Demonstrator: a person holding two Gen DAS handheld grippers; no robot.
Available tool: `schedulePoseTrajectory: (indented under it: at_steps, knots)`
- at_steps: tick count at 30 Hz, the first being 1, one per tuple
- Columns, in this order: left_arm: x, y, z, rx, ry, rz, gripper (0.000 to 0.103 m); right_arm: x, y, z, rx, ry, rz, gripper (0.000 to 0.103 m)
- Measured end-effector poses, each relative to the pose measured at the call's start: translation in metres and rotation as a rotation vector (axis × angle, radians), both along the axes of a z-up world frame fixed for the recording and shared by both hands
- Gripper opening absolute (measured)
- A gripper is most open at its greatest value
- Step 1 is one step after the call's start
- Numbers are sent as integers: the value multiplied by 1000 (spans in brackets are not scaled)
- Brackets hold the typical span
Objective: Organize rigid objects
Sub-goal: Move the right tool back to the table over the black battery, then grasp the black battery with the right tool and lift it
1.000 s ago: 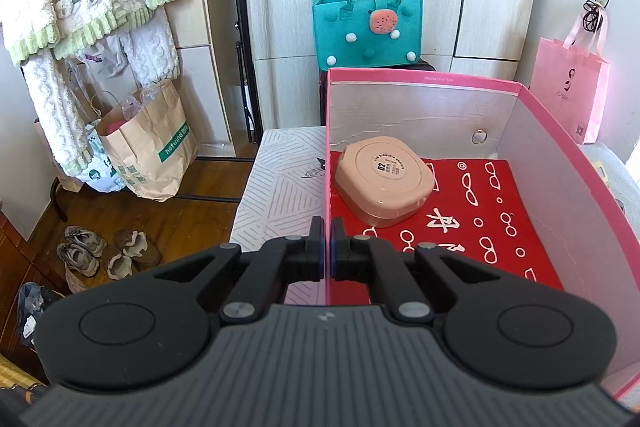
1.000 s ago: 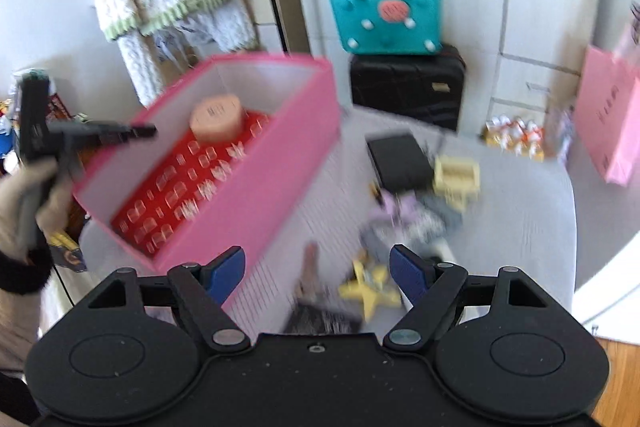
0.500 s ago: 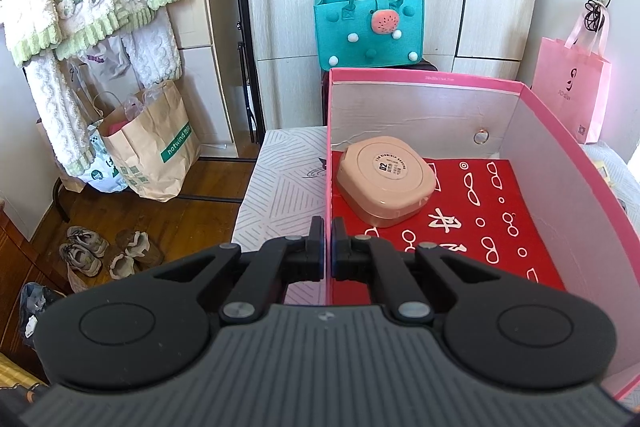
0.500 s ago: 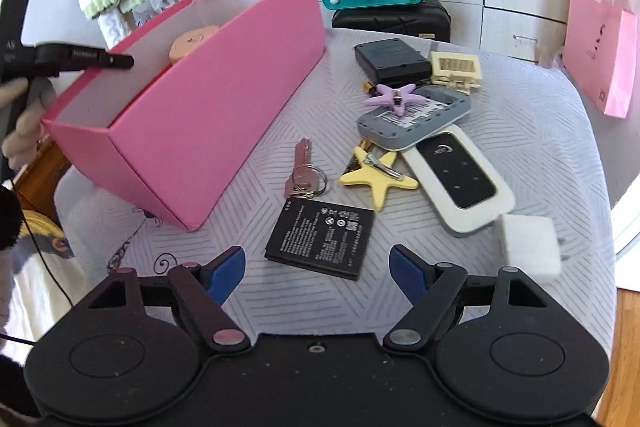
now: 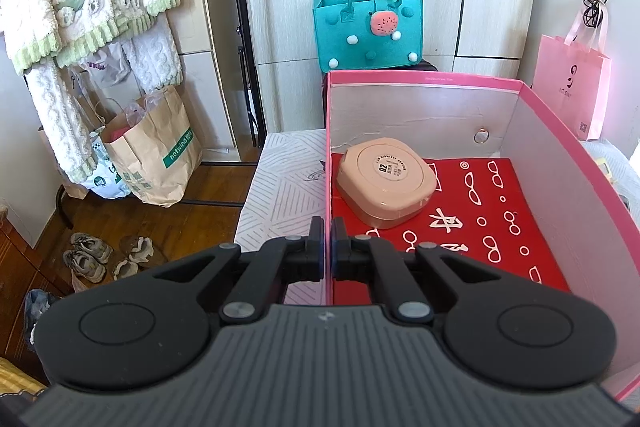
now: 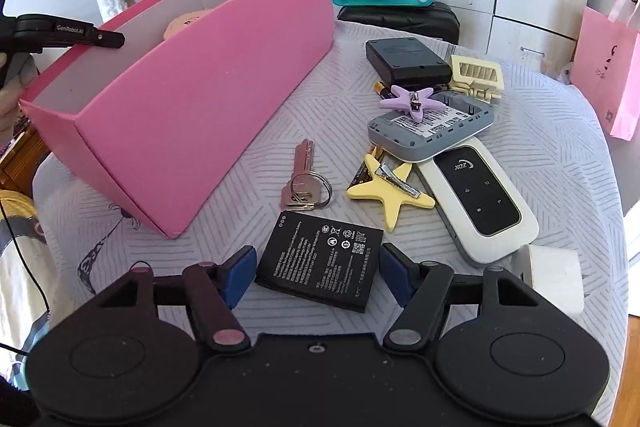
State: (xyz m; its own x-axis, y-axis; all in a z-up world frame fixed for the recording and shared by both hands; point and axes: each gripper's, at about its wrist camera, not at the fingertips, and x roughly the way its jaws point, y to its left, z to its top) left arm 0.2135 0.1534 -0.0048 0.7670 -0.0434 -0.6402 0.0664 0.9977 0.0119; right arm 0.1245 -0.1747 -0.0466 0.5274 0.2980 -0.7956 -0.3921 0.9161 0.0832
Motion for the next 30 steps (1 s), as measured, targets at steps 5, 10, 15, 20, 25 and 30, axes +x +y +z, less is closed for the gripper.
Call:
schedulePoseTrajectory:
  at_steps: [5, 10, 15, 20, 25, 30]
  knots:
    - [0, 0, 1, -2, 1, 0, 3, 1, 7, -2, -36, -12, 2, 75]
    - [0, 2, 1, -5, 1, -1, 3, 1, 6, 2, -43, 5, -4, 73]
    - [0, 2, 1, -6, -1, -1, 3, -4, 5, 11, -43, -26, 9, 73]
    - [0, 2, 2, -5, -1, -1, 3, -4, 5, 19, -54, -46, 21, 73]
    - [0, 1, 2, -6, -1, -2, 3, 2, 5, 9, -68, 2, 4, 73]
    - [1, 1, 3, -9, 0, 0, 3, 0, 6, 1, -67, 14, -25, 75]
